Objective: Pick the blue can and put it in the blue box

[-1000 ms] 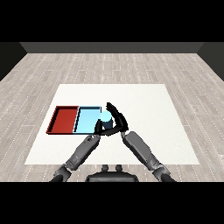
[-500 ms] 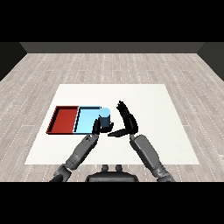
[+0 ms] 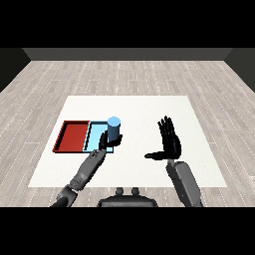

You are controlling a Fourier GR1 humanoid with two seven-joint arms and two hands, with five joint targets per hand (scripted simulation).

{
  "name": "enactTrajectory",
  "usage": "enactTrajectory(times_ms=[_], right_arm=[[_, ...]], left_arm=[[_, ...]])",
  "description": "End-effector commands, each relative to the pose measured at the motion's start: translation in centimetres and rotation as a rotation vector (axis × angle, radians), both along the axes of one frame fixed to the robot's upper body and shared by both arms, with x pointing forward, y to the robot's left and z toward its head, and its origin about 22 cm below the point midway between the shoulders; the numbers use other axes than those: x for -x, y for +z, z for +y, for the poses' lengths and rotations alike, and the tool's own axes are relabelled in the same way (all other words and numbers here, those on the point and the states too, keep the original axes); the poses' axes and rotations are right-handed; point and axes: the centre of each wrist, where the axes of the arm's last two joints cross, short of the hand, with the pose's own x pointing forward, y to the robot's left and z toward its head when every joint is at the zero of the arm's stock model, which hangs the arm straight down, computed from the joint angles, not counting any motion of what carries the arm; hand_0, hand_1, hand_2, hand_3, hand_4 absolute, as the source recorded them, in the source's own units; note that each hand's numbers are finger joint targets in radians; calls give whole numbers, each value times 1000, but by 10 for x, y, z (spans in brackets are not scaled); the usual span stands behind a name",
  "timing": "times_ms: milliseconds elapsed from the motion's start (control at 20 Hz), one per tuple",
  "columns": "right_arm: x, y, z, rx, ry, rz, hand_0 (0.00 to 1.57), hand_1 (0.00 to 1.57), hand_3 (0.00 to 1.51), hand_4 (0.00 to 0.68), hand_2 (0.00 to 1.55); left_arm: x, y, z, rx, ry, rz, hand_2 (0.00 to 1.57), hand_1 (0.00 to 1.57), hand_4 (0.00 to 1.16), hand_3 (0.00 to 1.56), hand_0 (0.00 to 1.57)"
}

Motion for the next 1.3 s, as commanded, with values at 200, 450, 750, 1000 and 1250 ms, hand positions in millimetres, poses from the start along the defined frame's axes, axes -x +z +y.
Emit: enactTrajectory(times_ms=[200,450,750,1000,1250], right_arm=[[9,4,-50,10,-109,8,0,0,0,0,0],[7,-3,-43,22,-146,18,0,0,0,0,0],[5,-18,-41,39,-155,39,0,0,0,0,0],[-21,-25,-46,-24,-174,95,0,0,0,0,0],[-14,-36,-50,-12,-201,119,0,0,0,0,0]], left_arm=[[-20,8,71,-72,183,100,1571,1571,1129,1494,1571],[-28,-13,122,-118,287,240,1571,1571,1090,1502,1571],[-50,2,142,-225,367,375,1571,1571,1051,1486,1571],[-41,-26,111,-325,390,502,1484,1548,971,1382,1548],[-30,-41,105,-438,365,610,1298,1384,875,1003,1384]])
